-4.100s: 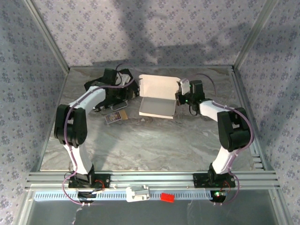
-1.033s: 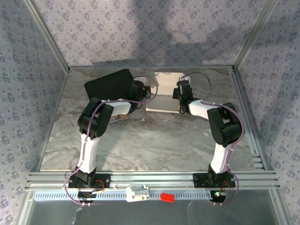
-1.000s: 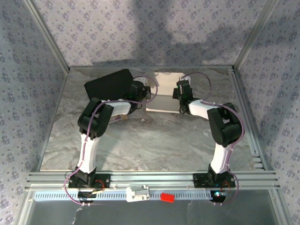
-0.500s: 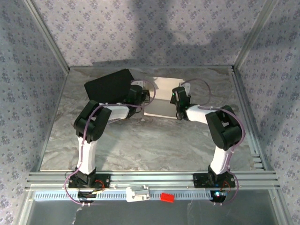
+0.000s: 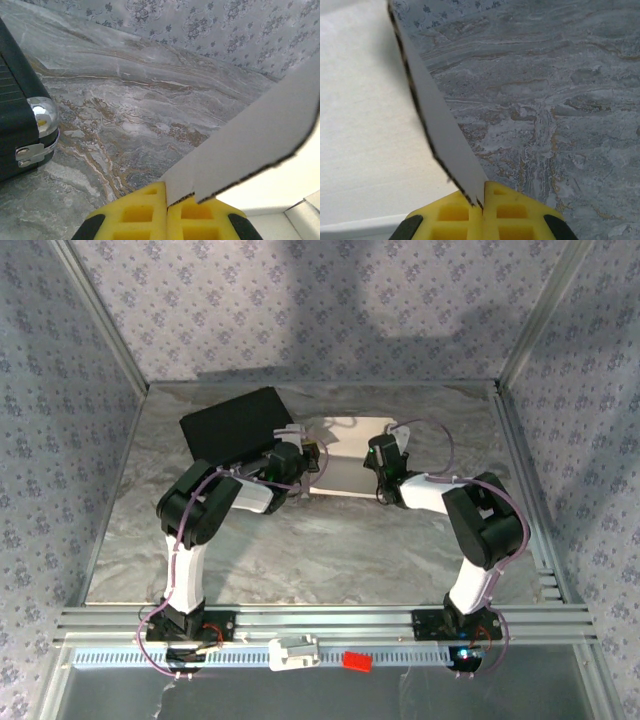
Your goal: Fold the paper box
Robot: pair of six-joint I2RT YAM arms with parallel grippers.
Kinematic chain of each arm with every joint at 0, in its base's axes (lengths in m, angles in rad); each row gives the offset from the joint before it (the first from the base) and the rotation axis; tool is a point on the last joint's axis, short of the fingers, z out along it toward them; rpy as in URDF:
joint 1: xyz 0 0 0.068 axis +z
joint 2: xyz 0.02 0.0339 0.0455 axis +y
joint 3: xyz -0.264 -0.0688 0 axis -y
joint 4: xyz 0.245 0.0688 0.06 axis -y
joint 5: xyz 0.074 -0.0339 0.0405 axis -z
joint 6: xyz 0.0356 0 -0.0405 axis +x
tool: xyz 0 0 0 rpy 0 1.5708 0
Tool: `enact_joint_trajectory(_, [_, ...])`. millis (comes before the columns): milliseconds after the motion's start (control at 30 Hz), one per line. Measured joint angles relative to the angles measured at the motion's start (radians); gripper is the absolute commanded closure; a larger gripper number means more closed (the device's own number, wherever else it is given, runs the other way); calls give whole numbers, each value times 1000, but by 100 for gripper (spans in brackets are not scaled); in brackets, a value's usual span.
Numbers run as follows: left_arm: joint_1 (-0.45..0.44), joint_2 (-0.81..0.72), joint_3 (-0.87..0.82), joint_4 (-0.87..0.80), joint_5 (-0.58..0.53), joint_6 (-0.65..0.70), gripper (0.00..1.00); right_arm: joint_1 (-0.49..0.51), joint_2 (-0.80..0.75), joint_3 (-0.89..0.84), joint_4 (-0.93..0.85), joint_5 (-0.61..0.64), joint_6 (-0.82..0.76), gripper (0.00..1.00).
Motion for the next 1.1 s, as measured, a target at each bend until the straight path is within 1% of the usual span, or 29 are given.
enact_joint_trajectory(167, [-4,-10,8,-55,-3,-19,100,8,3,15,-55,10,37,100])
enact_joint_trajectory(300, [3,-24,39,-141,9,-47,100,5,5,55,-132,1,49,100])
enact_joint_trajectory(400, [0,-59,40,-221,17,-60,100,12,-11,55,-170,-2,63,100])
enact_joint_trajectory(467, [-8,-75,27,-239,17,-74,100,21,-37,29,-182,-2,70,100])
enact_joint_trajectory(567, [-31,-104,-29,-209,1,-86,100,39,-88,-49,-145,-1,70,100])
enact_joint_trajectory(700, [-51,-114,-91,-118,-25,-96,100,55,-117,-118,-67,14,65,100])
enact_joint_trajectory(1033, [-57,-95,-119,-32,-39,-137,100,68,-117,-145,-18,39,51,100])
enact_joint_trajectory(1100, [-58,-91,-120,-22,-44,-144,100,69,-117,-146,-18,43,50,99])
